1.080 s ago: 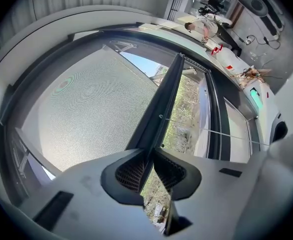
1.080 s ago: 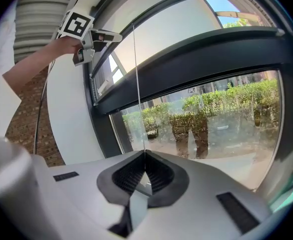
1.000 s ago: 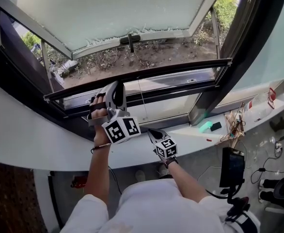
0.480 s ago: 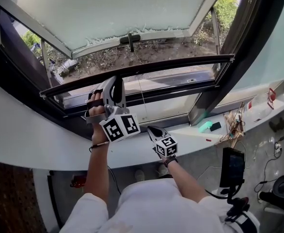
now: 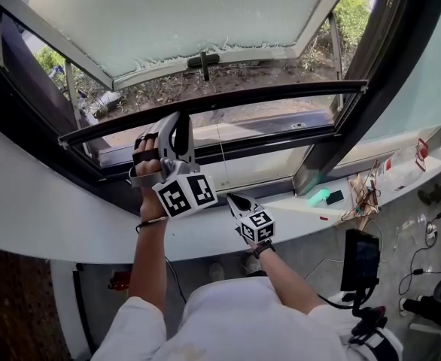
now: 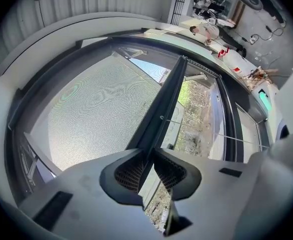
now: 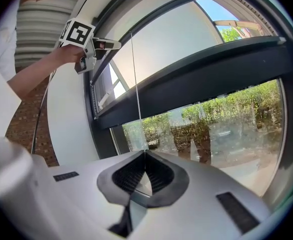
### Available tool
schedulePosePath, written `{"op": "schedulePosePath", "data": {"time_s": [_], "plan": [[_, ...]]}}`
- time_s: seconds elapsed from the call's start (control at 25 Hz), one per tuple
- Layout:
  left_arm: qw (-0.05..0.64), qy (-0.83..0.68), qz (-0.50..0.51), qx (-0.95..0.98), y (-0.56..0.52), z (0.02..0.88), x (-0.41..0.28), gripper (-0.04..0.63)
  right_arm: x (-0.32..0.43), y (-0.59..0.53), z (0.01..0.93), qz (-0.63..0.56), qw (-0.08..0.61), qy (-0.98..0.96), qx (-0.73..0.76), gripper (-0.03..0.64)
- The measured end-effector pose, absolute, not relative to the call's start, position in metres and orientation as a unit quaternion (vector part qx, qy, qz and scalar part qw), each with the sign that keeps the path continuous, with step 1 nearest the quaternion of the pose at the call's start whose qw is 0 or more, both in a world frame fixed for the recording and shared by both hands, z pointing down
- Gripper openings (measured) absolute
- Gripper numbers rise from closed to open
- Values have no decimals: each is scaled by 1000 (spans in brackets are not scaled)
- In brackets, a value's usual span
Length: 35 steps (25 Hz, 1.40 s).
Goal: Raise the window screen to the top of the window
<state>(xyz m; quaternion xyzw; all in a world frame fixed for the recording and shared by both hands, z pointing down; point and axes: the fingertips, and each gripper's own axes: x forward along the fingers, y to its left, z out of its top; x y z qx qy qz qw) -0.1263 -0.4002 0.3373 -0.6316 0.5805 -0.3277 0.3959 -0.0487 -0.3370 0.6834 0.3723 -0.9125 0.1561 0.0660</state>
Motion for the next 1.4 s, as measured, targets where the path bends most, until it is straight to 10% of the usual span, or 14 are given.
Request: {"op": "schedulePosePath", "data": {"time_s": [1.4], "plan": [[429,593,-295,-615,-405,281,-128,52,-51,-349,625,85,31,-920,381,2]]}}
